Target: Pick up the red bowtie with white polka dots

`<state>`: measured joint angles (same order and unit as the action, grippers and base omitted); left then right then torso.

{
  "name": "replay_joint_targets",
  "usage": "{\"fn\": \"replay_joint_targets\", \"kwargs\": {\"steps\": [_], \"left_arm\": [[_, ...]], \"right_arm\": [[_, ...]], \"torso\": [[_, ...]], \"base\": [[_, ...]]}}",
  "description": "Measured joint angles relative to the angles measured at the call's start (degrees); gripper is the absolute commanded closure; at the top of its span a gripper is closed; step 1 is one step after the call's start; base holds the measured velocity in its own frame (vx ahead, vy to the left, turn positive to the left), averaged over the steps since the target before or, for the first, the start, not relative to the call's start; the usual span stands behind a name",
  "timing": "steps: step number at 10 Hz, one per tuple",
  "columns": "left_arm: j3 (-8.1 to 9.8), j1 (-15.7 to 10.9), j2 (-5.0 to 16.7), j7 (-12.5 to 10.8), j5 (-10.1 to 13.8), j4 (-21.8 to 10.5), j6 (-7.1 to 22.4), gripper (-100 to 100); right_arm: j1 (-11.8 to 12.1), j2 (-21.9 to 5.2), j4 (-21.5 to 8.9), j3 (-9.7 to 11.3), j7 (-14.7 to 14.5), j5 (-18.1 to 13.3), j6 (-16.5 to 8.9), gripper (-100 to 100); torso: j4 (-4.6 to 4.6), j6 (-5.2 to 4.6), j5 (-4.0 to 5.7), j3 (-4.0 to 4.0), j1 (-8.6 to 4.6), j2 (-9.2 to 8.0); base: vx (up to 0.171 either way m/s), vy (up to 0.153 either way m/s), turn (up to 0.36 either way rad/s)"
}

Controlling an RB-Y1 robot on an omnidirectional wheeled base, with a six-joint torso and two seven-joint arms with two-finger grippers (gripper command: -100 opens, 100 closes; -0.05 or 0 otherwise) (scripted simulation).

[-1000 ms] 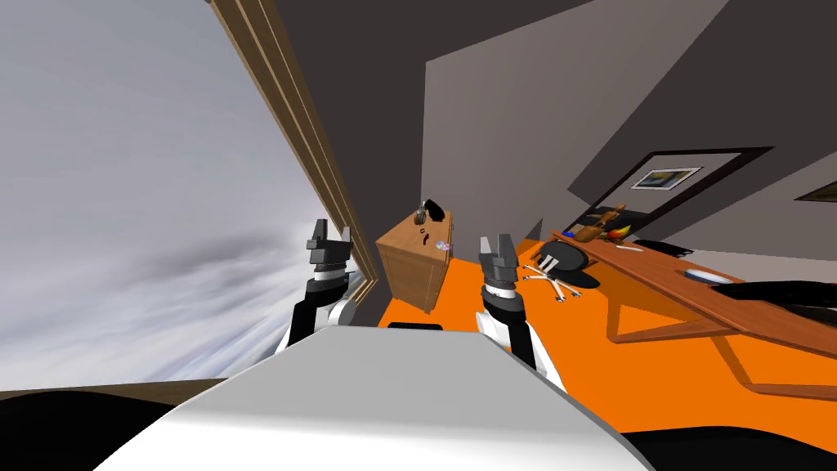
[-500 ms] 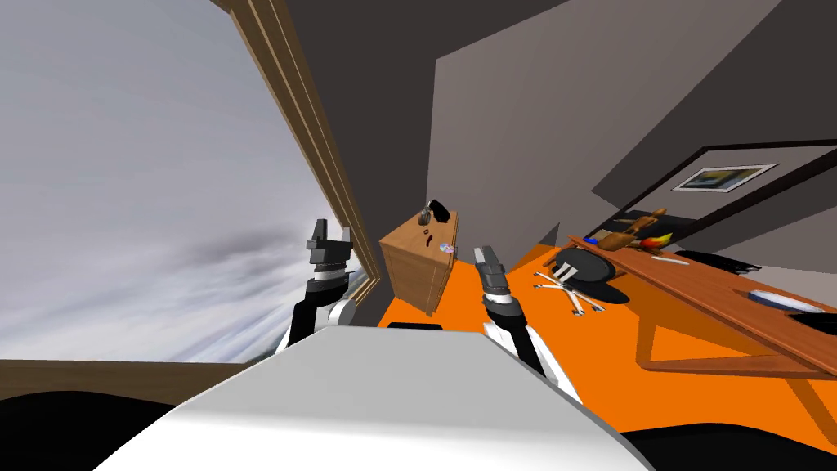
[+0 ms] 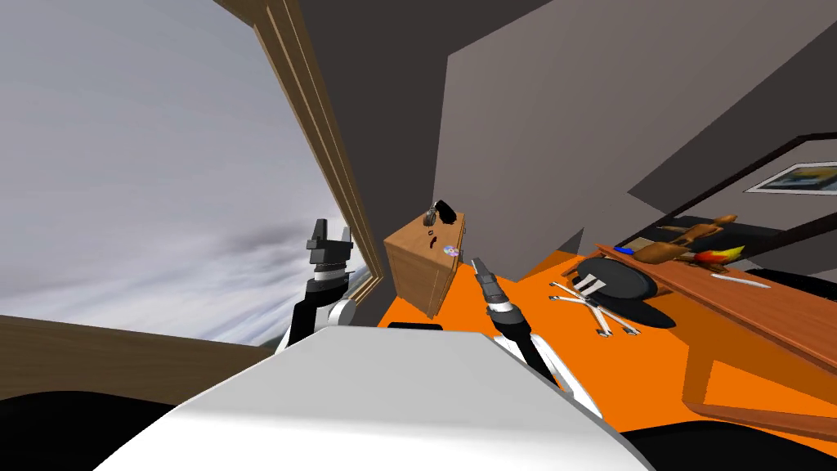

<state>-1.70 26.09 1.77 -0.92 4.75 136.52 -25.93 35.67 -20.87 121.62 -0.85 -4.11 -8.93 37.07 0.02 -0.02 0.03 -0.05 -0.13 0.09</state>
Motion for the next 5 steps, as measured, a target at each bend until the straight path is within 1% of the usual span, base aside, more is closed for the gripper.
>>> {"fn": "replay_joint_targets", "kwargs": {"steps": [1, 2, 3, 4, 5], "left_arm": [[0.0, -0.01, 0.0, 0.0, 0.0, 0.0, 0.0, 0], [0.0, 0.0, 0.0, 0.0, 0.0, 0.0, 0.0, 0], [0.0, -0.01, 0.0, 0.0, 0.0, 0.0, 0.0, 0], [0.0, 0.0, 0.0, 0.0, 0.0, 0.0, 0.0, 0], [0.0, -0.01, 0.0, 0.0, 0.0, 0.0, 0.0, 0]], "right_arm": [[0.61, -1.89, -2.08, -0.58, -0.38, -0.28, 0.35, -100], [1.2, -3.75, -2.98, -0.93, -0.62, -0.42, 0.48, -100], [3.36, -5.34, -3.47, -0.91, -1.4, -1.14, 0.48, -100], [3.56, -7.1, -4.6, -1.02, -1.88, -1.45, 0.38, -100], [3.62, -9.03, -6.43, -1.29, -2.39, -1.97, 0.29, -100]], "torso": [[0.0, 0.04, 0.0, 0.0, -0.03, 0.0], [0.0, -0.01, 0.0, 0.0, -0.02, -0.01], [-0.01, 0.03, 0.0, 0.02, 0.0, -0.04], [-0.01, -0.01, 0.0, 0.02, 0.0, -0.03], [-0.01, 0.03, 0.0, 0.01, -0.02, -0.01]], "base": [[0.011, -0.035, 0.123], [0.006, -0.032, 0.273], [0.004, -0.034, 0.119], [0.004, -0.033, 0.22], [0.001, -0.04, 0.169]]}}
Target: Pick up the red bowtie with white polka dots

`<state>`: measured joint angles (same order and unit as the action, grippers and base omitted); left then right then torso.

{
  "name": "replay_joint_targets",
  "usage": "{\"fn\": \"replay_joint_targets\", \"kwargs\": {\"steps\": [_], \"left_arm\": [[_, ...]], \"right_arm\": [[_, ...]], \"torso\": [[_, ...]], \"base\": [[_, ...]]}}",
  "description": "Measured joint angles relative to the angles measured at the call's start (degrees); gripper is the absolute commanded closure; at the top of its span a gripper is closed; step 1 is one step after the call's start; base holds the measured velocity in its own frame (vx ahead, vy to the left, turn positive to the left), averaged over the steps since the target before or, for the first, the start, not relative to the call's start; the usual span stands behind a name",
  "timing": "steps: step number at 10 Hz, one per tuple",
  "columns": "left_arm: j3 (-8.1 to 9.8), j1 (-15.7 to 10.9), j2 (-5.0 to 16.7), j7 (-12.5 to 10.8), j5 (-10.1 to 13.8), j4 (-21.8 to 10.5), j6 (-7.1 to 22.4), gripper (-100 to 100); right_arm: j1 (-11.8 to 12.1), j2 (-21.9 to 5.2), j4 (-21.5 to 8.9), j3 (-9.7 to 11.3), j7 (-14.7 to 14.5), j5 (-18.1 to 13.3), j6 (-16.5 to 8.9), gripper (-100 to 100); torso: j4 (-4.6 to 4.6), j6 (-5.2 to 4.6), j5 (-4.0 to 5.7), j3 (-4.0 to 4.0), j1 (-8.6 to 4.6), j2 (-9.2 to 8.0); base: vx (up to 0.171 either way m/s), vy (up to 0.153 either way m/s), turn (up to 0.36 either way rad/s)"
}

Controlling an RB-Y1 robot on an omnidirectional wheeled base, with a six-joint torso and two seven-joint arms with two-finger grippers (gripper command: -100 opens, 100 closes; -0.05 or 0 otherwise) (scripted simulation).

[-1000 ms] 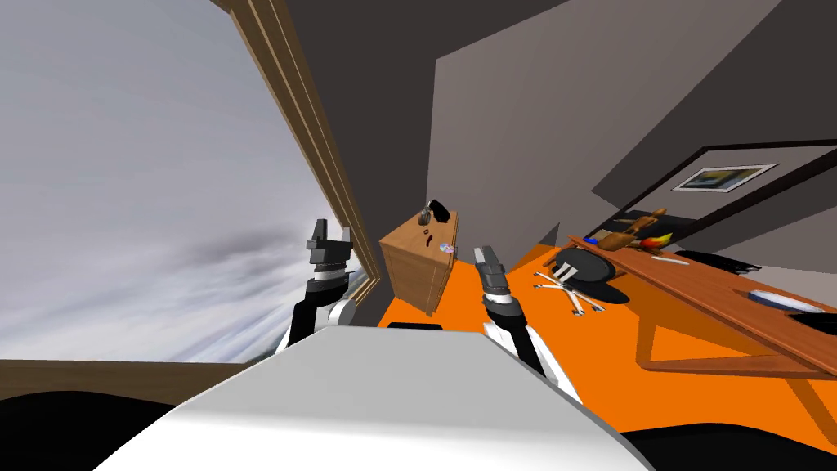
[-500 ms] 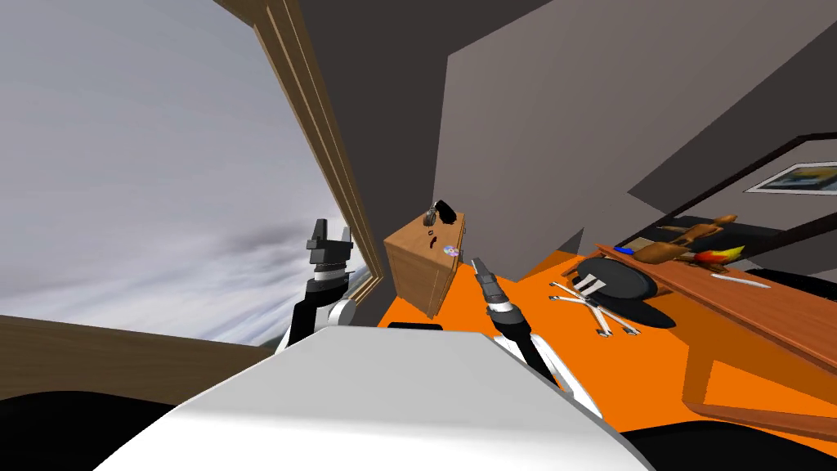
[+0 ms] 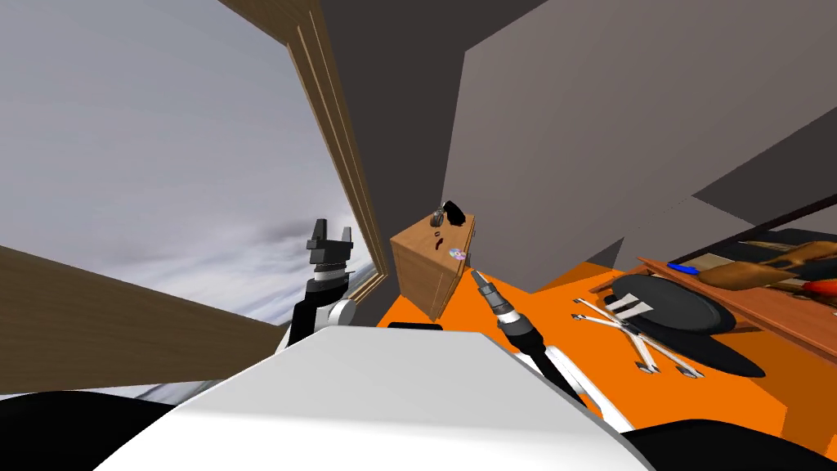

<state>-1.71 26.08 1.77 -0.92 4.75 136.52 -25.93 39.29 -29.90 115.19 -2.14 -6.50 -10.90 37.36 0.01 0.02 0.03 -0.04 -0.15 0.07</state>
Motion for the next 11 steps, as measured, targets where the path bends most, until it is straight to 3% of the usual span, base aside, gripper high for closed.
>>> {"fn": "replay_joint_targets", "kwargs": {"steps": [1, 2, 7, 11], "left_arm": [[0.0, 0.01, 0.0, 0.0, 0.0, 0.0, 0.0, 0], [0.0, 0.0, 0.0, 0.0, 0.0, 0.0, 0.0, 0], [0.0, 0.0, 0.0, 0.0, 0.0, 0.0, 0.0, 0], [0.0, 0.0, 0.0, 0.0, 0.0, 0.0, 0.0, 0]], "right_arm": [[0.59, -1.73, -1.67, -0.13, -0.51, -0.33, 0.33, -100], [2.84, -3.51, -2.55, -0.61, -1.28, -0.89, 0.85, -100], [5.17, -11.7, -11.23, -1.5, -3.77, -2.75, 2.51, -100], [9.58, -18.83, -16.29, -2.51, -6.63, -4.94, 3.49, -100]], "torso": [[0.0, -0.04, 0.0, 0.01, -0.01, -0.01], [-0.01, 0.01, 0.0, 0.02, 0.0, -0.03], [-0.01, 0.0, -0.02, 0.02, 0.08, -0.03], [-0.02, -0.01, 0.0, 0.05, 0.02, -0.09]], "base": [[-0.002, -0.037, 0.39], [-0.005, -0.039, 0.118], [-0.01, -0.023, 0.178], [-0.027, -0.03, 0.246]]}}
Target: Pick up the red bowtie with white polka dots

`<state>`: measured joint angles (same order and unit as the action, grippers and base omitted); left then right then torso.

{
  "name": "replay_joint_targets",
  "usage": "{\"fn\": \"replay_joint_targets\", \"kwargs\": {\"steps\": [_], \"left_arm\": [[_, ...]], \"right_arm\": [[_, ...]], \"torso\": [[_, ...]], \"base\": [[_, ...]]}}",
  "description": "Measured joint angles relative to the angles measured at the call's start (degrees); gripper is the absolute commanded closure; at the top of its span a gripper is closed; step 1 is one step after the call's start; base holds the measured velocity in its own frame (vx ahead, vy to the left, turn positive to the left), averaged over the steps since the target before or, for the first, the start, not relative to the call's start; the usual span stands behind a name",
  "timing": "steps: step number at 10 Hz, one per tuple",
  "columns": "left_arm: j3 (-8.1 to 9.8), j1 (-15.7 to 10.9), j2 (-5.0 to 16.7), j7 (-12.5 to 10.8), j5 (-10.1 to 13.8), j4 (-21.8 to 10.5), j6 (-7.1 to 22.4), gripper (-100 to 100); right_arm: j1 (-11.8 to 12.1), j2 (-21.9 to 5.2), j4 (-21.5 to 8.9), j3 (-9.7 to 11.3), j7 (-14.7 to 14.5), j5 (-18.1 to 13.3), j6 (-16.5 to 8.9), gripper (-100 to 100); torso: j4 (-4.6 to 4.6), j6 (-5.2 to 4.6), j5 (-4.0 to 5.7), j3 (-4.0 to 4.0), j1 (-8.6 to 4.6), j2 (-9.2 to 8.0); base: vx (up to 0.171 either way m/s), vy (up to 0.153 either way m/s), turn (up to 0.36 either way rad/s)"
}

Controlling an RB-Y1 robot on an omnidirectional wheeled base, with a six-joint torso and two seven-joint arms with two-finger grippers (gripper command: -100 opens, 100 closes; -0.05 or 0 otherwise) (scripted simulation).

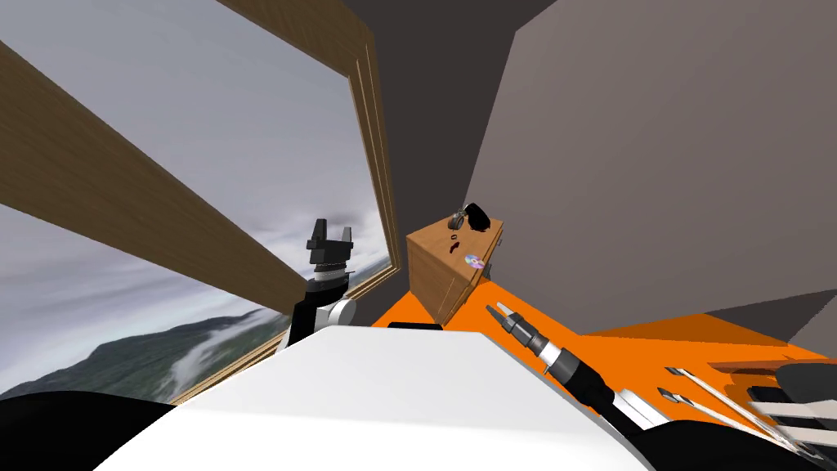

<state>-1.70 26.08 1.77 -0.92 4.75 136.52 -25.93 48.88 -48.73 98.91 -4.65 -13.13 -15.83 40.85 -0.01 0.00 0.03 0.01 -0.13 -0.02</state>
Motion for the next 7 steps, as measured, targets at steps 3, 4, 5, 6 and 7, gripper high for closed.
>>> {"fn": "replay_joint_targets", "kwargs": {"steps": [3, 4, 5, 6, 7], "left_arm": [[0.0, 0.0, 0.0, 0.0, 0.0, 0.0, 0.0, 0], [0.01, 0.01, 0.0, 0.0, 0.0, 0.0, 0.0, 0], [0.01, 0.02, 0.0, 0.0, 0.0, 0.0, 0.0, 0], [0.0, 0.0, 0.0, 0.0, 0.0, 0.0, 0.0, 0], [0.01, 0.01, 0.0, 0.0, 0.0, 0.0, 0.0, 0]], "right_arm": [[1.66, -4.25, -4.58, -0.44, -1.66, -1.17, 1.11, -100], [2.27, -5.89, -5.54, -0.62, -2.23, -1.54, 1.23, -100], [2.54, -6.87, -5.82, -0.78, -2.3, -1.61, 1.08, -100], [4.1, -8.47, -7.82, -1.53, -2.99, -2.06, 1.89, -100], [4.8, -10.45, -8.21, -1.84, -3.28, -2.39, 1.68, -100]], "torso": [[0.01, 0.01, -0.01, -0.03, 0.06, 0.05], [0.0, -0.05, -0.01, -0.02, 0.06, 0.04], [0.01, -0.07, -0.01, -0.03, 0.09, 0.06], [0.0, 0.02, -0.02, -0.02, 0.08, 0.03], [0.0, -0.05, -0.01, -0.01, 0.04, 0.02]], "base": [[-0.018, -0.016, 0.167], [-0.014, -0.011, -0.005], [-0.033, -0.01, 0.367], [-0.038, -0.026, 0.197], [-0.047, -0.022, 0.283]]}}
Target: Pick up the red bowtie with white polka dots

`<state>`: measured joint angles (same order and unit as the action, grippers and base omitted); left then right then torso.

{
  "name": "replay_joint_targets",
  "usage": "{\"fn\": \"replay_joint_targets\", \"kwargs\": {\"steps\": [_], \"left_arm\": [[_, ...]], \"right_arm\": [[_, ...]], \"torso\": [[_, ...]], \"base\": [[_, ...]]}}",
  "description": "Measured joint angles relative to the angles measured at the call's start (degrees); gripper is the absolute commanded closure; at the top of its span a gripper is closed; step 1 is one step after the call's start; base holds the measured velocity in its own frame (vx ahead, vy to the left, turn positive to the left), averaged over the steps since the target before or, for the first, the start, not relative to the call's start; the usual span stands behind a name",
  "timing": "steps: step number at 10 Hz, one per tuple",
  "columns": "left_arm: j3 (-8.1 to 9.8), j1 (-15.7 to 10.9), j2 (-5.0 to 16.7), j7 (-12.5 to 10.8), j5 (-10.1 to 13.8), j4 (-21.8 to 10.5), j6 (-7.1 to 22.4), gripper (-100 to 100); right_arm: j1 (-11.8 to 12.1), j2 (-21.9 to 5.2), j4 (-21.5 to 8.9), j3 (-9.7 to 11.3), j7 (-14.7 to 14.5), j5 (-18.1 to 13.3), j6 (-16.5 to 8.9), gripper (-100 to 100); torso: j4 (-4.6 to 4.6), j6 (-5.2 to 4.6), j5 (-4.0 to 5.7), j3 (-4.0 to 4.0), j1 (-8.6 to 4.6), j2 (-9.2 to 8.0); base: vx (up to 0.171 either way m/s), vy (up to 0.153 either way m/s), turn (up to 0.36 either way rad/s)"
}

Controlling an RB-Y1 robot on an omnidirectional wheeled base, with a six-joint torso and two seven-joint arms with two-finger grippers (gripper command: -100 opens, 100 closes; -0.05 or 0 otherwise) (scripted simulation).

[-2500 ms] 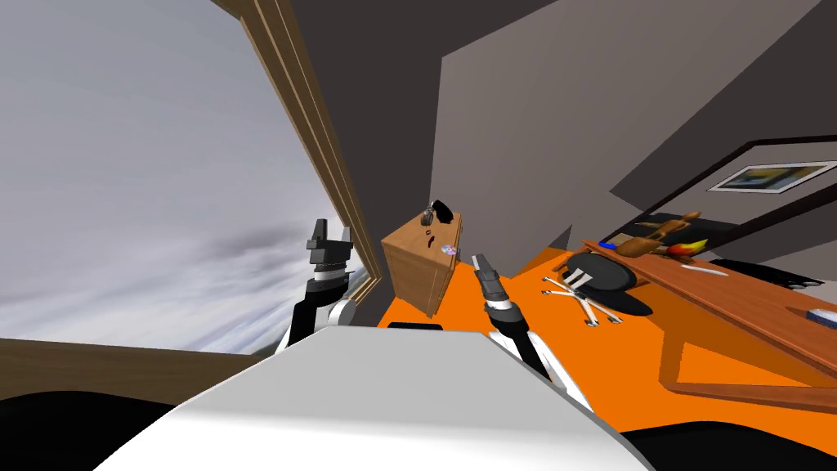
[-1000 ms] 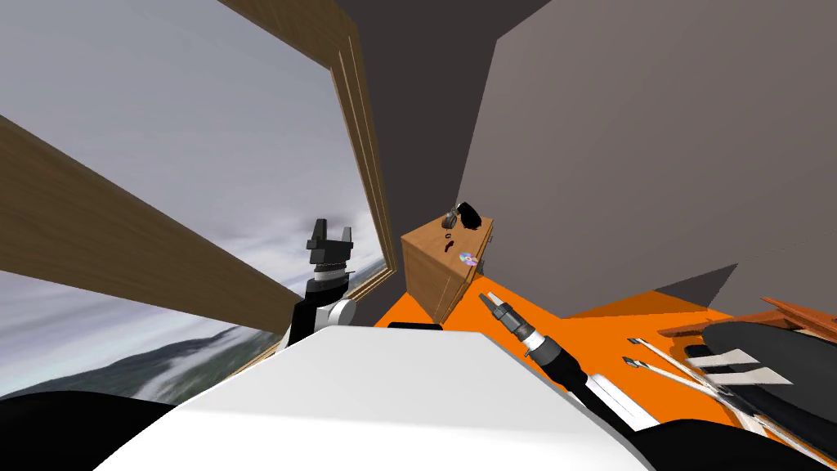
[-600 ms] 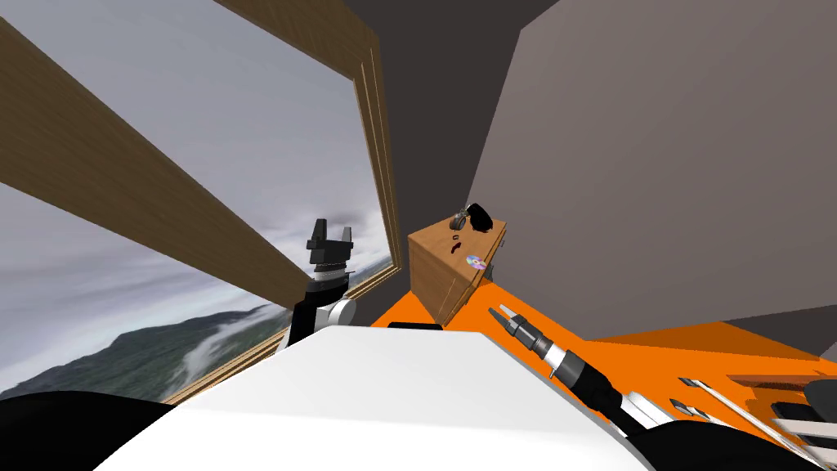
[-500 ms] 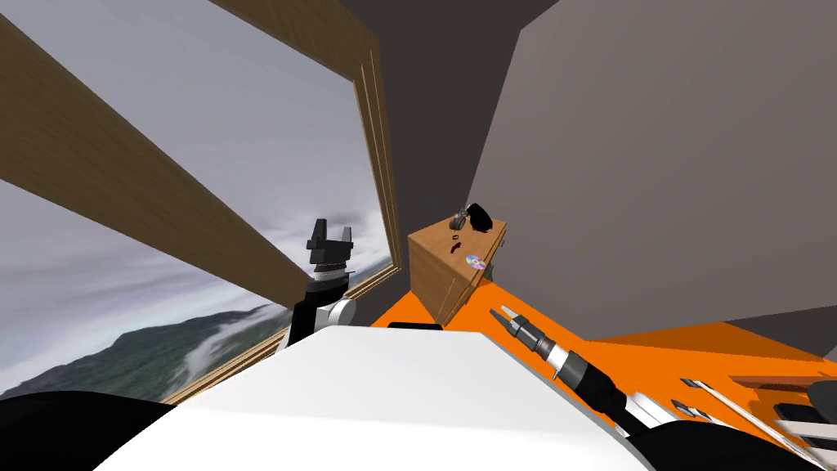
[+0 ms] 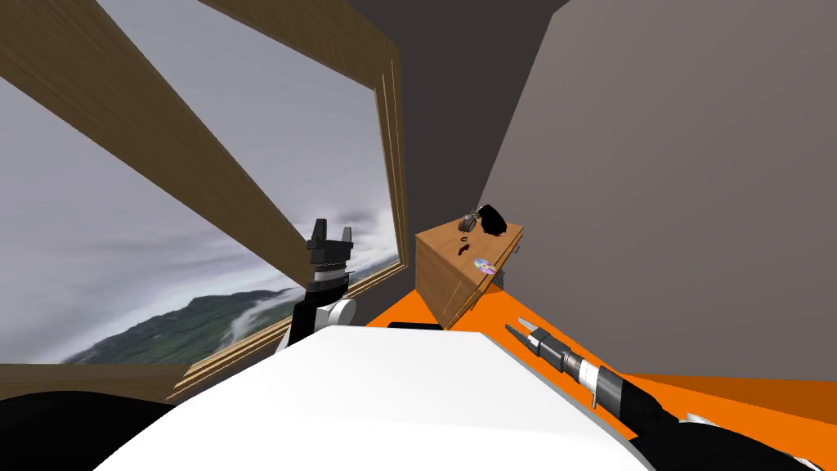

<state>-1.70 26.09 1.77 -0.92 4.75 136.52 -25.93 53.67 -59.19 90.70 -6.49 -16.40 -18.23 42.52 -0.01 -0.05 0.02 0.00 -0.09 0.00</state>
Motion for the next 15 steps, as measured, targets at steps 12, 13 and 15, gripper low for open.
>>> {"fn": "replay_joint_targets", "kwargs": {"steps": [12, 13, 15], "left_arm": [[0.01, 0.01, 0.0, 0.0, 0.0, 0.0, 0.0, 0], [0.0, -0.01, 0.0, 0.0, 0.0, 0.0, 0.0, 0], [0.01, 0.01, 0.0, 0.0, 0.0, 0.0, 0.0, 0]], "right_arm": [[7.98, -18.81, -17.32, -2.84, -7.04, -5.64, 3.85, -100], [8.05, -20.51, -19.59, -2.48, -7.7, -6.52, 4.2, -100], [9.84, -23.31, -20.66, -3.53, -8.4, -6.85, 4.24, -100]], "torso": [[-0.02, -0.05, 0.01, 0.02, 0.01, -0.03], [-0.02, 0.03, 0.01, 0.03, 0.01, -0.05], [-0.01, -0.08, 0.02, -0.01, 0.04, 0.03]], "base": [[-0.047, -0.014, 0.207], [-0.055, -0.017, 0.168], [-0.029, -0.001, 0.137]]}}
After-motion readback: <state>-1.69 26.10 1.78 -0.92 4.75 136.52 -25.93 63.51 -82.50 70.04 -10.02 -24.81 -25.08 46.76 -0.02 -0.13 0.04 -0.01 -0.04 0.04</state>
